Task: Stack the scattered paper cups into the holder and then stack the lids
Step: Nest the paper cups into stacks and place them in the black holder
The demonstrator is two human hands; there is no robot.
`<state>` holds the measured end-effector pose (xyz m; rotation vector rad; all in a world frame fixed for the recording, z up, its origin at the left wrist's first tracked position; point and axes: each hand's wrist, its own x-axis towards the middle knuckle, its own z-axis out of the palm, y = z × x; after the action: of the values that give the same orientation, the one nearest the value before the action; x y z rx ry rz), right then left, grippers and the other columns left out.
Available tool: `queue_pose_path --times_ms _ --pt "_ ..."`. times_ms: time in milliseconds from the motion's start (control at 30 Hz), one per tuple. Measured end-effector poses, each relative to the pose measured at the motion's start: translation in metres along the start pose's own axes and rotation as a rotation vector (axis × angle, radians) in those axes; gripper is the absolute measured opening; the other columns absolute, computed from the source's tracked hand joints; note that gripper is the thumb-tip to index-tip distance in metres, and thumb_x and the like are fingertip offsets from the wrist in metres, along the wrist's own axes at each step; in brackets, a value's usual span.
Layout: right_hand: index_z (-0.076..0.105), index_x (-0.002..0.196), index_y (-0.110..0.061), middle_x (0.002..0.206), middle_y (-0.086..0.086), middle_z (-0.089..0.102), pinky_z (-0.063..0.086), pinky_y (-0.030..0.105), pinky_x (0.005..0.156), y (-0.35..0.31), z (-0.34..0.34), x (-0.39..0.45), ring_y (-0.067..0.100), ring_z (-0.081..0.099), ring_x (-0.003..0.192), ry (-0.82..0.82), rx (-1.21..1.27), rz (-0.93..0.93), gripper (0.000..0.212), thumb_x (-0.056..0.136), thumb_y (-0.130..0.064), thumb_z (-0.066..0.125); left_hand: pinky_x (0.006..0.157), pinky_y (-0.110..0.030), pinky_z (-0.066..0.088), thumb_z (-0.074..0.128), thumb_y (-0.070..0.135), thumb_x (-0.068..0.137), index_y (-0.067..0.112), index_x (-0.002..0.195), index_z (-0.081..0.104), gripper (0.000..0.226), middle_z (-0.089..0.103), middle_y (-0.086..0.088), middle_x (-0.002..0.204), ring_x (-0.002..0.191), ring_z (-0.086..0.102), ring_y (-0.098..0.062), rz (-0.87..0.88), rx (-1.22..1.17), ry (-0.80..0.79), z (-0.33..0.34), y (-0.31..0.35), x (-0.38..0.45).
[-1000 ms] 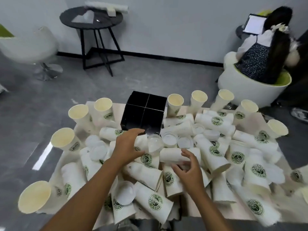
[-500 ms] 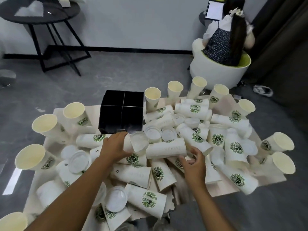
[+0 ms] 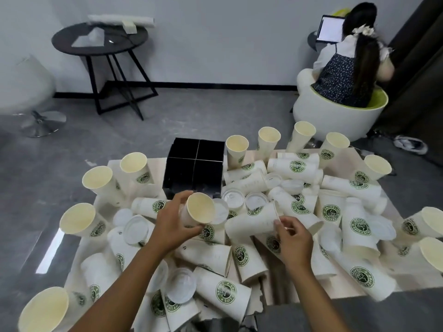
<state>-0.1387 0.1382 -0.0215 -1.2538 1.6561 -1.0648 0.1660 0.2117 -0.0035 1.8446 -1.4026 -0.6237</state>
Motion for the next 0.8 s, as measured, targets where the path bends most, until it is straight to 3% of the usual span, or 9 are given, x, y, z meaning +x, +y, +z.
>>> queue_pose_path --times_ms 67,133,233,367,500,667,800 --pt "0.074 0.090 -0.020 0.084 -0.002 0.074 0.051 0.015 0.068 -0.018 -0.005 -0.006 0.015 0.068 0.074 -0.007 0.043 -0.064 0.010 0.091 -0.011 0.076 0.094 -0.021 0.043 0.096 0.028 0.060 0.039 0.135 0.048 0.090 0.058 0.027 0.128 0.118 0.053 0.008 -0.012 -0.054 0.030 -0.002 0.004 -0.003" --pt "0.074 0.089 -0.023 0.087 0.000 0.073 0.052 0.020 0.072 -0.042 -0.010 -0.012 0.010 0.065 0.073 -0.001 0.063 -0.152 0.012 0.091 -0.012 0.077 0.091 -0.013 0.040 0.097 0.022 0.062 0.037 0.135 0.048 0.090 0.056 0.028 0.130 0.119 0.051 0.011 -0.016 -0.086 0.053 -0.005 0.007 -0.004" --pt "0.073 0.087 -0.025 0.089 0.007 0.071 0.047 0.010 0.068 -0.084 -0.016 -0.020 0.006 0.062 0.072 0.020 0.112 -0.297 0.018 0.091 -0.008 0.077 0.090 -0.012 0.041 0.097 0.021 0.064 0.040 0.134 0.047 0.089 0.057 0.026 0.131 0.120 0.053 0.008 -0.016 -0.118 0.082 -0.010 0.013 -0.004" --pt "0.071 0.084 -0.034 0.084 0.009 0.070 0.051 0.023 0.071 -0.136 -0.011 -0.027 0.025 0.066 0.074 -0.016 0.201 -0.441 0.026 0.090 -0.010 0.079 0.088 -0.013 0.043 0.097 0.020 0.065 0.041 0.134 0.046 0.088 0.059 0.024 0.128 0.116 0.053 0.011 -0.012 -0.150 0.100 -0.018 0.021 -0.003" --pt "0.071 0.085 -0.027 0.080 0.001 0.067 0.051 0.031 0.070 -0.173 0.006 -0.043 0.012 0.059 0.068 -0.118 0.238 -0.561 0.022 0.088 -0.006 0.079 0.087 -0.003 0.041 0.096 0.017 0.064 0.039 0.132 0.047 0.087 0.060 0.024 0.127 0.114 0.054 0.014 0.017 -0.185 0.102 -0.026 0.026 0.002" --pt "0.071 0.086 -0.023 0.080 0.002 0.064 0.052 0.041 0.067 -0.182 0.033 -0.056 0.023 0.059 0.067 -0.219 0.139 -0.666 0.020 0.085 -0.007 0.082 0.092 -0.010 0.045 0.096 0.022 0.066 0.033 0.126 0.052 0.076 0.066 0.015 0.122 0.114 0.062 -0.001 0.092 -0.224 0.122 -0.033 0.028 0.008" --pt "0.072 0.085 -0.020 0.074 -0.003 0.062 0.051 0.035 0.066 -0.170 0.050 -0.063 0.019 0.057 0.064 -0.259 0.125 -0.639 0.019 0.084 -0.005 0.083 0.091 -0.014 0.047 0.094 0.023 0.066 0.034 0.133 0.047 0.083 0.065 0.015 0.123 0.116 0.062 -0.002 0.089 -0.234 0.056 -0.029 0.017 0.009"
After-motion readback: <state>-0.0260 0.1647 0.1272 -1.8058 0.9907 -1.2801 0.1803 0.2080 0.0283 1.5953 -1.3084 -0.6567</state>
